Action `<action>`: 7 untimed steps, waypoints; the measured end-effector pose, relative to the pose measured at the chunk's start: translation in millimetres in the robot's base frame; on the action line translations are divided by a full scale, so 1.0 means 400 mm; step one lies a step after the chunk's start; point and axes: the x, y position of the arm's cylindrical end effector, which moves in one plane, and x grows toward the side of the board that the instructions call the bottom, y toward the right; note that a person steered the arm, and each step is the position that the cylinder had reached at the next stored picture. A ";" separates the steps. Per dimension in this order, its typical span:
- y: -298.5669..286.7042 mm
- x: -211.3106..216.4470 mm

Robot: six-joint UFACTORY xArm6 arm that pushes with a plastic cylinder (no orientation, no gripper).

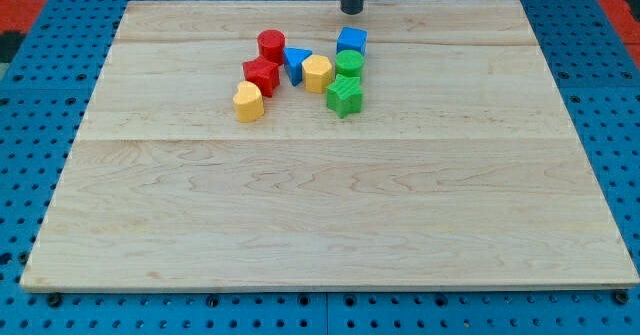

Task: Push the blue cube to the top left of the blue triangle

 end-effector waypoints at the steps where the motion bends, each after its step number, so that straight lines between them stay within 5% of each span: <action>1: 0.000 0.000; 4: 0.251 0.078; 7: 0.252 0.118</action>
